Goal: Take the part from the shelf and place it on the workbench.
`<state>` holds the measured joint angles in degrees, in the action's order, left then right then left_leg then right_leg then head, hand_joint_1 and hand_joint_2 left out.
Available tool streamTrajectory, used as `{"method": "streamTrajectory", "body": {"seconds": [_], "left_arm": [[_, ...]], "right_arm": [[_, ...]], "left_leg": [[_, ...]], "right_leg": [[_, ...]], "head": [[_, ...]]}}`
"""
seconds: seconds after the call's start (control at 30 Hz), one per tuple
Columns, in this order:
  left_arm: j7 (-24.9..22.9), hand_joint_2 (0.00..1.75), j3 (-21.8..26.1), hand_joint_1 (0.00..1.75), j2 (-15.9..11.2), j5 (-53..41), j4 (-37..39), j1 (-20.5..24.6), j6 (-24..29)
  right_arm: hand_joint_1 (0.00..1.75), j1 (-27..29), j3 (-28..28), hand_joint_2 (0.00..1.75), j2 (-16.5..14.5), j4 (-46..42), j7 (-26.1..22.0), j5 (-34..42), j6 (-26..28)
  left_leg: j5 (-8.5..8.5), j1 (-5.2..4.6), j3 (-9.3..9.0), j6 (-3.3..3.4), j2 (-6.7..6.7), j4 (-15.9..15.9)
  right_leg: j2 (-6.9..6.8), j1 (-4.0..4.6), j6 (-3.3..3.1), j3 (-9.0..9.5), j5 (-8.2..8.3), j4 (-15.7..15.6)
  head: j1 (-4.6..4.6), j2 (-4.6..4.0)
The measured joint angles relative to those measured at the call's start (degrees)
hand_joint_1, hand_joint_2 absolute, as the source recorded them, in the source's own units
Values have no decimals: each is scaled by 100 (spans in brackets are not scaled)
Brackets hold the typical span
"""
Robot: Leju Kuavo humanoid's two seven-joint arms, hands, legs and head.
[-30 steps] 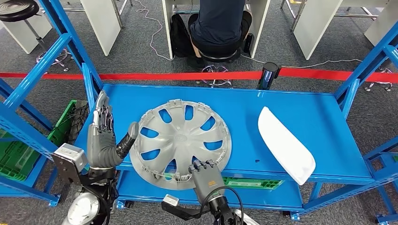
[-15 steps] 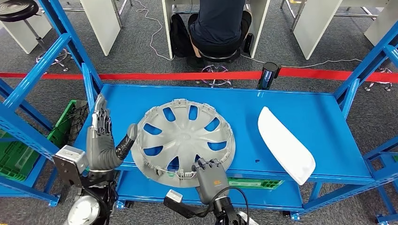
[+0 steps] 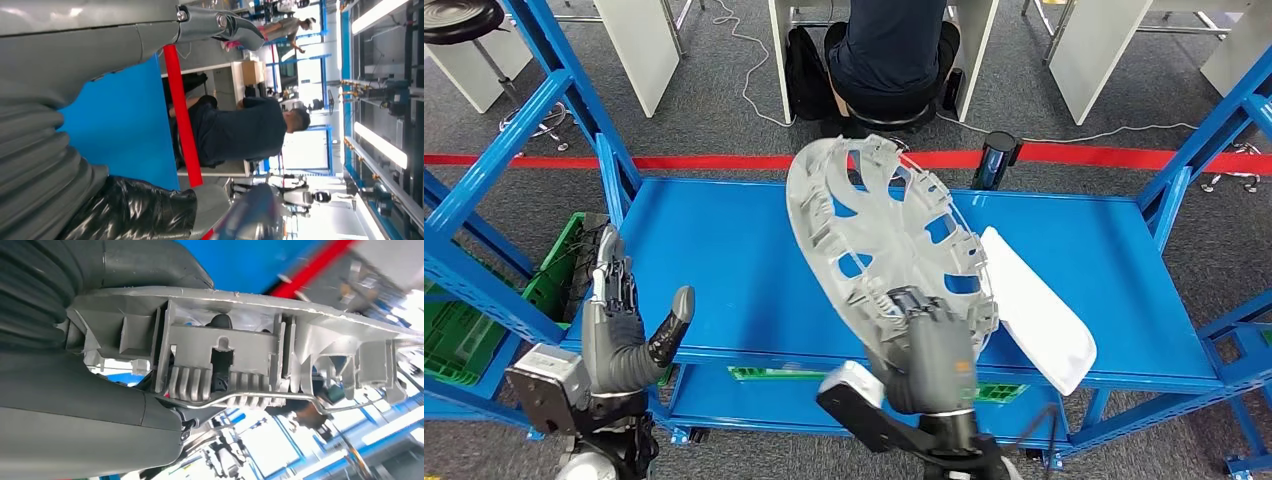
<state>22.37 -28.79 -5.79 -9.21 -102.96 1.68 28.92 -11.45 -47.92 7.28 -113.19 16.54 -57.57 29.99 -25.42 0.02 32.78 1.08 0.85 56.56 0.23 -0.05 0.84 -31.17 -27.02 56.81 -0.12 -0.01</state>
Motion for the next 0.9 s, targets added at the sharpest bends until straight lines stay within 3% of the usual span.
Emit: {"method": "streamTrajectory", "body": {"seconds": [0.53,0.73,0.87,0.9], "left_arm": [[47,175,-9,0,-26,-156,-505,-147,-11],[166,175,-11,0,-38,-34,-633,-216,36],[549,0,-13,0,-63,458,-850,-310,-84],[623,0,-15,0,-70,549,-920,-338,-128]], "right_arm": [[175,309,295,175,526,-1882,-373,-127,279],[175,431,287,175,631,-2348,-380,-956,332],[175,563,256,175,685,-2686,-227,-1645,443],[175,617,255,175,698,-2733,-163,-1753,508]], "left_leg": [[0,0,10,0,-1,0],[1,0,12,0,-1,0],[-1,0,12,0,0,0],[-2,0,13,0,0,0]], "right_leg": [[0,1,2,-10,1,0],[0,1,2,-10,1,0],[0,1,3,-11,0,0],[0,0,3,-11,0,0]], "head": [[-1,-1],[3,0],[2,-1],[2,-1]]}}
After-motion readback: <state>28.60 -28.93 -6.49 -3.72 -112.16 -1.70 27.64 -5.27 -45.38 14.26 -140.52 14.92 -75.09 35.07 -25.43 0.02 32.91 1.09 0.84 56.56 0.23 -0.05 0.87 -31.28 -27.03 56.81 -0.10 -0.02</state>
